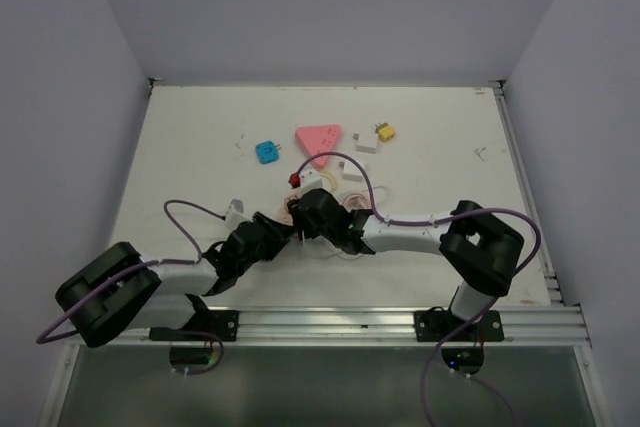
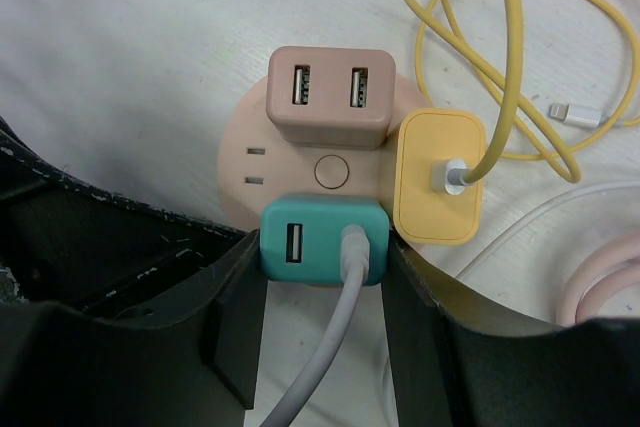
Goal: Pull the plug off the socket
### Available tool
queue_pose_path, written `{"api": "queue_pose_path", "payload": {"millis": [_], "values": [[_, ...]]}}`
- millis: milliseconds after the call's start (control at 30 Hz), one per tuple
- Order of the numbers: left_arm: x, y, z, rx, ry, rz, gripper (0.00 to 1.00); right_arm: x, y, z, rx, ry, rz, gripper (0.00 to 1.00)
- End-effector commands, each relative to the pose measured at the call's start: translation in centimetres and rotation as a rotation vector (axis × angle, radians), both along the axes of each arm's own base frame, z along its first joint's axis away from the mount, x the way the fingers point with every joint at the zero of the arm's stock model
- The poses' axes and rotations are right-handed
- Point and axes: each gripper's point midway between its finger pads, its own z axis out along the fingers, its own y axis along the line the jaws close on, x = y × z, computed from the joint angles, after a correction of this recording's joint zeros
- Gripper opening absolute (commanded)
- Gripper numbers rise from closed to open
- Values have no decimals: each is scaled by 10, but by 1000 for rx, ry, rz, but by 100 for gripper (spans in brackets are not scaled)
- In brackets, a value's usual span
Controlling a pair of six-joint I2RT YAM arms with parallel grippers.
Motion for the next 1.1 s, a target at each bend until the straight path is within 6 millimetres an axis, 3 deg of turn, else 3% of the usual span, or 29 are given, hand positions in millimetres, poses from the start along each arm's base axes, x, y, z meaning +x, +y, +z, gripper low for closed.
{"api": "queue_pose_path", "payload": {"millis": [0, 300, 400, 567, 700, 933, 1067], "values": [[15, -7, 21, -17, -90, -1, 49, -25, 4, -25, -20, 130, 49, 0], [8, 5, -12, 36, 26, 37, 22, -27, 8, -23, -15, 139, 62, 0], [1, 8, -32, 89, 114, 36, 13, -29, 11, -18, -5, 137, 79, 0], [-28, 13, -73, 108, 301, 23, 2, -26, 22, 6, 7, 73, 127, 0], [-45, 16, -93, 131, 408, 11, 0, -20, 28, 36, 45, 17, 147, 0], [-47, 19, -98, 177, 448, 20, 0, -15, 32, 88, 101, -57, 161, 0], [-48, 18, -97, 175, 473, 36, 0, -15, 36, 105, 140, -56, 169, 0]]}}
